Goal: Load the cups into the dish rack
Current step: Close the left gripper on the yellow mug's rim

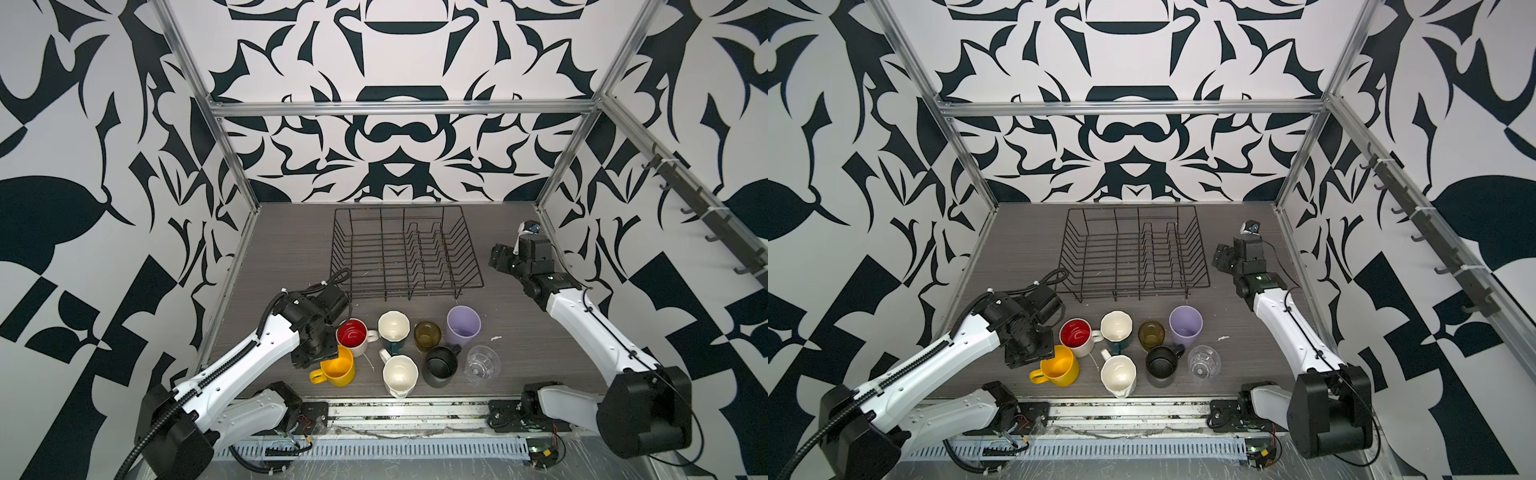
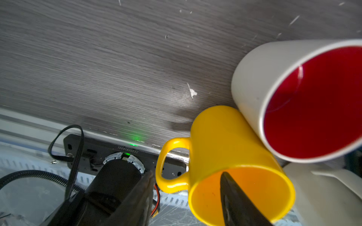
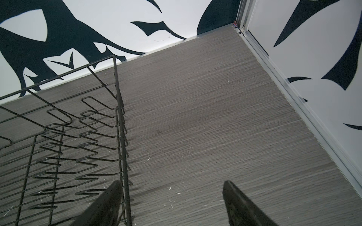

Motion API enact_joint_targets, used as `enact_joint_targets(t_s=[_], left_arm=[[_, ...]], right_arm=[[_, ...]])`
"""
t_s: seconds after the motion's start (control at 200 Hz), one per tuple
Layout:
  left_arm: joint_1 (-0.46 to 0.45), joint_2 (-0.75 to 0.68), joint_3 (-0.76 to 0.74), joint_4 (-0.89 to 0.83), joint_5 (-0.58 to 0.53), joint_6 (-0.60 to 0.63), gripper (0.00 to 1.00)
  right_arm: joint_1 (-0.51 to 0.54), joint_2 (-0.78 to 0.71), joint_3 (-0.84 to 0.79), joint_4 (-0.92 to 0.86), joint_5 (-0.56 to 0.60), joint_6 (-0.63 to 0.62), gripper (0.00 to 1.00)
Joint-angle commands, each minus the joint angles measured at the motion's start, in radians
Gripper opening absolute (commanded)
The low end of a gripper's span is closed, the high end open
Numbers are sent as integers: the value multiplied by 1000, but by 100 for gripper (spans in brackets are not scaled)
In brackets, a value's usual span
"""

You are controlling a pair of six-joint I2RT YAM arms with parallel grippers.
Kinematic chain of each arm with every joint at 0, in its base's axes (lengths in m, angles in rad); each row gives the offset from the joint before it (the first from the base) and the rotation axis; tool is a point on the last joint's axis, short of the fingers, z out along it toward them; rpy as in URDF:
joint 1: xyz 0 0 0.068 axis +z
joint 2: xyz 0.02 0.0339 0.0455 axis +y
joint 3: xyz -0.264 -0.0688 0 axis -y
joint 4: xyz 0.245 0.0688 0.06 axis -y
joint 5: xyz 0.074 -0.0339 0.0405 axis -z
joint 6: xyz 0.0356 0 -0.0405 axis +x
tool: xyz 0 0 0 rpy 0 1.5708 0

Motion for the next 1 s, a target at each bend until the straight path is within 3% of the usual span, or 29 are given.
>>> enact_joint_targets(t_s=[0.0,0.18,0.54,0.995], left_arm=[[-4,19,-23,-13,-13,-26,57],[-4,35,-45,23,-23,-17,55],[-4,61,-44,24,-27,-20,38],[-4,28,-64,34,0,-48,24]], right_arm=[[-1,-35,6,2,-1,6,83],[0,-50,3,-2,-5,12,83],[-1,-82,1,-16,-7,14,83],[-1,-101,5,-21,-16,18,82]])
